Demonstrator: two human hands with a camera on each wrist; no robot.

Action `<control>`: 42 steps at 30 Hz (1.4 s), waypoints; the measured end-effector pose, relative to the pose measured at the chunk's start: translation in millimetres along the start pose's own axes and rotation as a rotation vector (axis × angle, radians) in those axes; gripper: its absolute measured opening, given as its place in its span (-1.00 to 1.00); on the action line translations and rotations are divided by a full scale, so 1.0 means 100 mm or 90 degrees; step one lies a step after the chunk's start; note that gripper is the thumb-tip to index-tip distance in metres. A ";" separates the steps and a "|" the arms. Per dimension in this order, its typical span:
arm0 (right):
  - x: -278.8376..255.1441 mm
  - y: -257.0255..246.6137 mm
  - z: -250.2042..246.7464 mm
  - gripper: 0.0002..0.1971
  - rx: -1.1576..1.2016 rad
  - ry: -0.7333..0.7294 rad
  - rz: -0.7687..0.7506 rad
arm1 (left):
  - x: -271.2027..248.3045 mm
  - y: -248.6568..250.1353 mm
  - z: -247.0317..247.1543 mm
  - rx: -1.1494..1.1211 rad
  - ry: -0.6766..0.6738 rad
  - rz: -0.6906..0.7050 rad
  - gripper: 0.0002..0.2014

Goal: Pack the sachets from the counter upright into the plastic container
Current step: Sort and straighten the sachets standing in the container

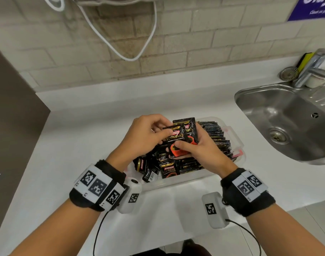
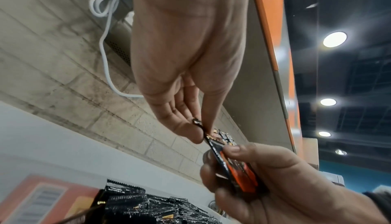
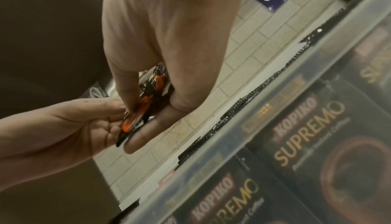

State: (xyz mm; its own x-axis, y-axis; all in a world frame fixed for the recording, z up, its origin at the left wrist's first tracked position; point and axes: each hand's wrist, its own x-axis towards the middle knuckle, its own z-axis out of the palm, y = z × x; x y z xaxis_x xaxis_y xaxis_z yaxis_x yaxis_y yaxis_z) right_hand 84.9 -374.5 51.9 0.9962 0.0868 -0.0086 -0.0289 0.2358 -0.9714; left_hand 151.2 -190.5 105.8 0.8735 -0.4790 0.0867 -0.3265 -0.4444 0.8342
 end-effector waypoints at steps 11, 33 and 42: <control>-0.02 -0.02 -0.20 -0.76 -0.069 0.104 -0.050 | -0.20 -0.25 0.01 0.040 -0.109 -0.043 -0.86; -0.04 0.11 -0.06 -0.80 -0.216 -0.005 -0.124 | -0.33 -0.34 0.33 0.311 -0.184 -0.053 -0.63; -0.03 0.08 0.00 -0.79 -0.245 0.006 -0.134 | -0.35 -0.40 0.25 0.191 -0.142 -0.065 -0.58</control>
State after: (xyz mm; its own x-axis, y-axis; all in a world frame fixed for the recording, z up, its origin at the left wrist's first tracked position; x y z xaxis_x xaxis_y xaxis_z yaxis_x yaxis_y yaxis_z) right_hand 81.7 -373.4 44.5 0.9777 0.0667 0.1993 0.2066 -0.1310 -0.9696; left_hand 125.0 -175.1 56.1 0.8174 -0.5597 -0.1367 -0.3627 -0.6842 0.6326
